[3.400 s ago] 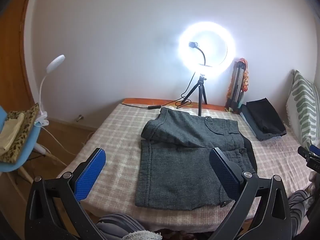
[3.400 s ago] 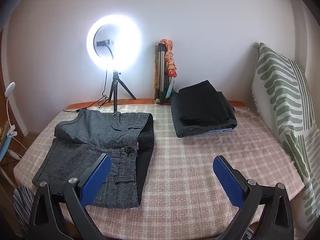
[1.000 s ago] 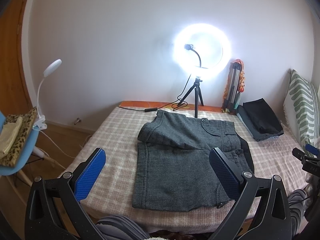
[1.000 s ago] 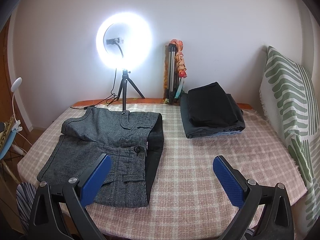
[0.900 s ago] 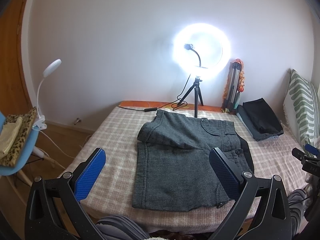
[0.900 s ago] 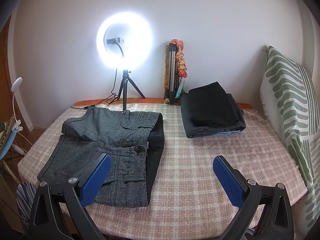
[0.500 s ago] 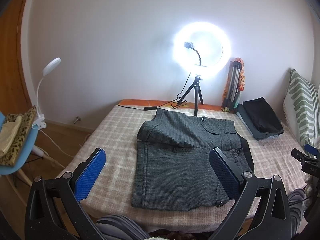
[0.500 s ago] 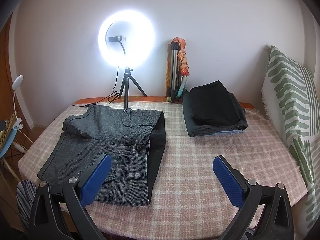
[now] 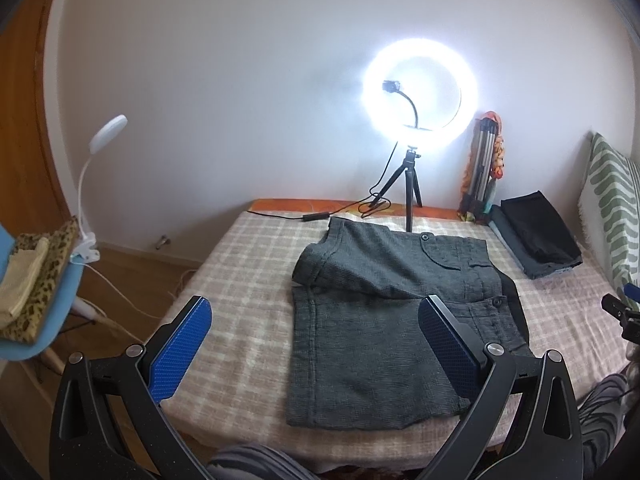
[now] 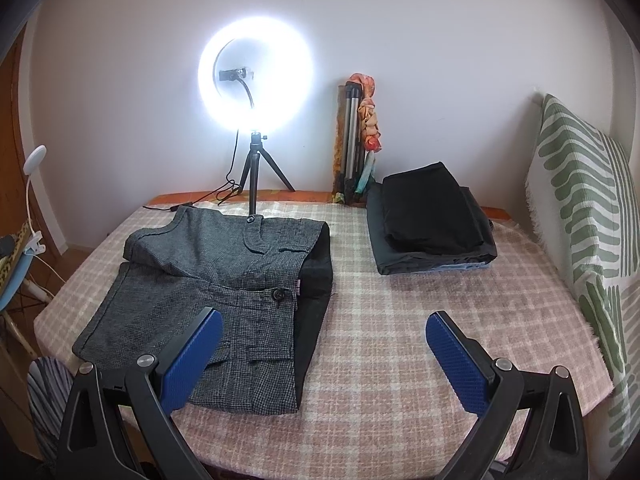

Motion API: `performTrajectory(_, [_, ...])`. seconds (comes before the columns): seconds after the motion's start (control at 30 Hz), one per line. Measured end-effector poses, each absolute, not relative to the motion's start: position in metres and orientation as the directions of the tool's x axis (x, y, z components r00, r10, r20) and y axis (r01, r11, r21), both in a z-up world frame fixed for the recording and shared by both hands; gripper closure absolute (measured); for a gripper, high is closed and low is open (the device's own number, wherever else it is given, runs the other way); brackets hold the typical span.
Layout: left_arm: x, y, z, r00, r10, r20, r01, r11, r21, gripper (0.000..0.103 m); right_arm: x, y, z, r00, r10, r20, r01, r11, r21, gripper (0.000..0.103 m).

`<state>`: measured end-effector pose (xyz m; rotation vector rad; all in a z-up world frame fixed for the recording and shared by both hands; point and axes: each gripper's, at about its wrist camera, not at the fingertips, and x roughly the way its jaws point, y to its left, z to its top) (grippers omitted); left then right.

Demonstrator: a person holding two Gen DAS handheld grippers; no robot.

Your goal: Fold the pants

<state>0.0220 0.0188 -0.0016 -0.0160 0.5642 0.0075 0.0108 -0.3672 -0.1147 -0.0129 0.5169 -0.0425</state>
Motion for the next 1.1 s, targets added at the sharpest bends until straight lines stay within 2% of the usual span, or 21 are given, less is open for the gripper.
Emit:
performTrajectory(0.3, [0.052, 0.052, 0.003, 0.835, -0.01, -0.55, -0.006, 1.0, -0.027, 0.0, 0.026, -0.378, -0.11, 0.875, 0.036, -0.482, -0.008, 0.998, 0.061, 0.0])
performTrajectory(0.57, [0.093, 0.087, 0.029, 0.831, -0.039, -0.555, 0.011, 0.999, -0.053, 0.004, 0.052, -0.38, -0.09, 0.885, 0.062, -0.462, -0.045, 0.998, 0.048, 0.0])
performTrajectory(0.77, [0.136, 0.108, 0.056, 0.834, 0.022, -0.551, 0.0, 0.999, 0.039, 0.005, 0.081, -0.385, -0.079, 0.887, 0.098, -0.451, -0.079, 0.995, 0.06, 0.0])
performTrajectory(0.93, [0.187, 0.124, 0.057, 0.796, -0.053, -0.604, 0.044, 0.999, -0.029, 0.007, 0.115, -0.392, -0.076, 0.878, 0.11, -0.465, -0.088, 0.994, 0.07, 0.0])
performTrajectory(1.1, [0.232, 0.121, 0.029, 0.741, -0.105, -0.663, 0.074, 0.994, -0.074, 0.008, 0.157, -0.401, -0.081, 0.851, 0.137, -0.507, -0.095, 0.99, 0.108, 0.0])
